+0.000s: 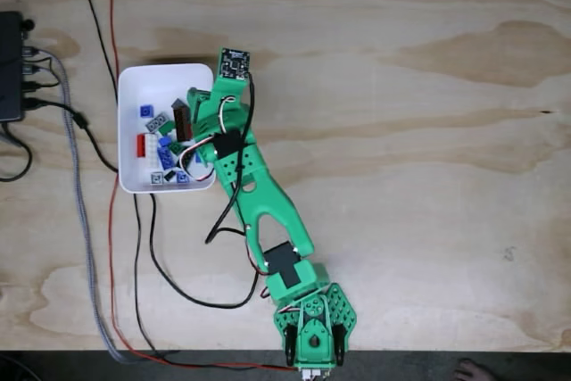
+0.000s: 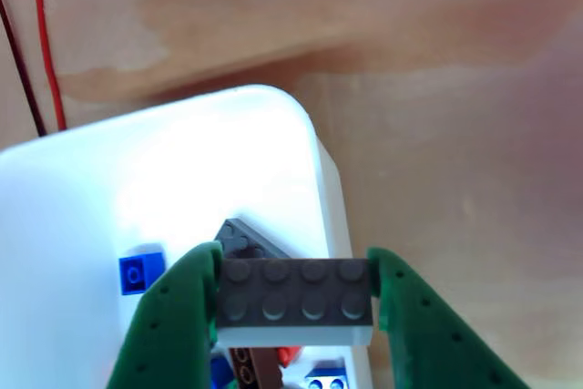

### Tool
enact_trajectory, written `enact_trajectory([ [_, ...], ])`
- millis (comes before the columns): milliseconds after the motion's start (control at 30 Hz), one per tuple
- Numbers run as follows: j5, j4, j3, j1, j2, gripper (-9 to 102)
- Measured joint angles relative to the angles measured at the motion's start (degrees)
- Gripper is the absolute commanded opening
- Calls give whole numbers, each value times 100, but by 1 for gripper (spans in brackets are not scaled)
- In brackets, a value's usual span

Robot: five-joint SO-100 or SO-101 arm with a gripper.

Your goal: Put all lego bricks in the bin.

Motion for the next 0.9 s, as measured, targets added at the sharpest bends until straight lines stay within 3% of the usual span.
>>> enact_trajectory([
  [33,255,299,-193,-167,-62,12],
  [167,1046,1099,-492,-905,-281,12],
  [333,1521,1512,-976,-967,-281,30],
  [500,1916,1644,-1257,-703,-167,35],
  [567,2241,1529,-1230,-255,176,30],
  [700,2338,940,-255,879,1239,3],
  [800,1503,299,1564,2013,2487,0],
  [900,105,167,3129,2637,3498,0],
])
